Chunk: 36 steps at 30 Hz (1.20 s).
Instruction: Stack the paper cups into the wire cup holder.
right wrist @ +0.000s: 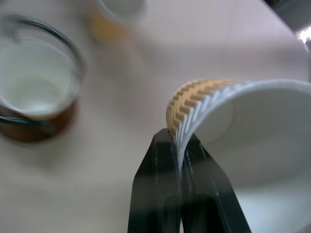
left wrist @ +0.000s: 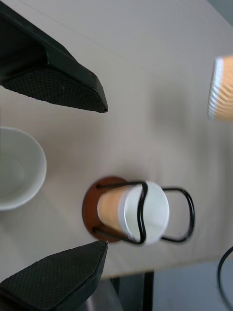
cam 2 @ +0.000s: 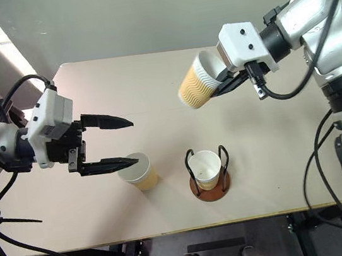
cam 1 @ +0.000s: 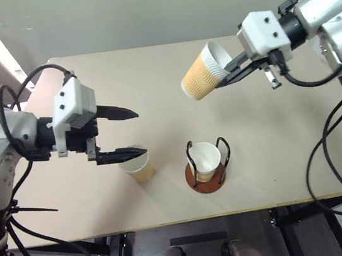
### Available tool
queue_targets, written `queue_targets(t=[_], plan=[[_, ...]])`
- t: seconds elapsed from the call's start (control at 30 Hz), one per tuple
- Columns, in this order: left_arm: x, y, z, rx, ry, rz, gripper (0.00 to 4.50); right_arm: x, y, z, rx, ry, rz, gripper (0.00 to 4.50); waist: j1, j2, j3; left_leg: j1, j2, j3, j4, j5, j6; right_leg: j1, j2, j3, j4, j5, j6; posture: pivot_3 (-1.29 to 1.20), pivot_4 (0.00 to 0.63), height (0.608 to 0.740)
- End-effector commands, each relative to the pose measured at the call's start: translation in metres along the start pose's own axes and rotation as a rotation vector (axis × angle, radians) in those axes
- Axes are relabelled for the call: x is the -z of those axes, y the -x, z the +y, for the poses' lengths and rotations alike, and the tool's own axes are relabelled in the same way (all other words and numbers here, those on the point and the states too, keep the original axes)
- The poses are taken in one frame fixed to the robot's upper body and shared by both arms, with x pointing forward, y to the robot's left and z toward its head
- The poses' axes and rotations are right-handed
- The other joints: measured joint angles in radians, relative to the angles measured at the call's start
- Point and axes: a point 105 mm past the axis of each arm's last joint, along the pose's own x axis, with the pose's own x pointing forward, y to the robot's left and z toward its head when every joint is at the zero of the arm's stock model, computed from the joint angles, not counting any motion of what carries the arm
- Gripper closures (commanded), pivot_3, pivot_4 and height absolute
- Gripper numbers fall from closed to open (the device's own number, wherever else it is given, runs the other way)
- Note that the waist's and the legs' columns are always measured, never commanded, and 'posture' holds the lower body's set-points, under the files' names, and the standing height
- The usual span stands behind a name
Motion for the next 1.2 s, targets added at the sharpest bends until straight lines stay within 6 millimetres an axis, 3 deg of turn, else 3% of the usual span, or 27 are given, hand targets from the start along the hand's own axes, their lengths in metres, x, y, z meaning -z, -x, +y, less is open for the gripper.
queue_targets(t=[0.03, 0.2, 0.6, 1.1, 1.2], plan=[[-0.007, 0.007, -0.006, 0.051, -0.023, -0.016, 0.00, -0.017, -0.008, 0.017, -0.098, 0.051, -0.026, 4.48, -0.004, -0.001, 0.000, 0.002, 0.001, 0.000, 0.000, 0.000, 0.000, 0.000, 0.000, 0.000, 0.000, -0.001, 0.000, 0.00, 0.150, 0.740], [-0.004, 0.008, -0.010, 0.082, -0.012, -0.010, 0.00, -0.012, -0.019, 0.034, -0.179, 0.067, 0.020, 4.48, -0.010, -0.001, 0.000, 0.008, 0.002, 0.001, -0.003, -0.003, 0.012, 0.002, 0.000, 0.000, 0.006, -0.006, -0.009, 0.00, 0.150, 0.740], [0.002, 0.009, -0.012, 0.072, -0.018, 0.036, 0.00, 0.005, -0.044, 0.051, -0.299, 0.136, 0.108, 4.48, -0.013, -0.001, -0.001, 0.014, 0.002, 0.000, -0.003, 0.003, 0.014, 0.002, 0.000, 0.002, 0.017, -0.005, -0.015, 0.00, 0.150, 0.740], [0.009, 0.006, -0.016, 0.069, -0.020, 0.063, 0.00, -0.005, -0.053, 0.057, -0.344, 0.150, 0.054, 4.48, -0.013, -0.001, -0.001, 0.013, 0.002, 0.001, -0.005, 0.003, 0.013, 0.001, 0.000, 0.002, 0.016, -0.006, -0.016, 0.00, 0.150, 0.740], [0.009, 0.005, -0.016, 0.070, -0.024, 0.063, 0.00, -0.004, -0.054, 0.056, -0.343, 0.139, 0.067, 3.88, -0.013, -0.001, -0.001, 0.013, 0.002, 0.001, -0.005, 0.003, 0.013, 0.001, 0.000, 0.002, 0.017, -0.006, -0.016, 0.00, 0.150, 0.740]])
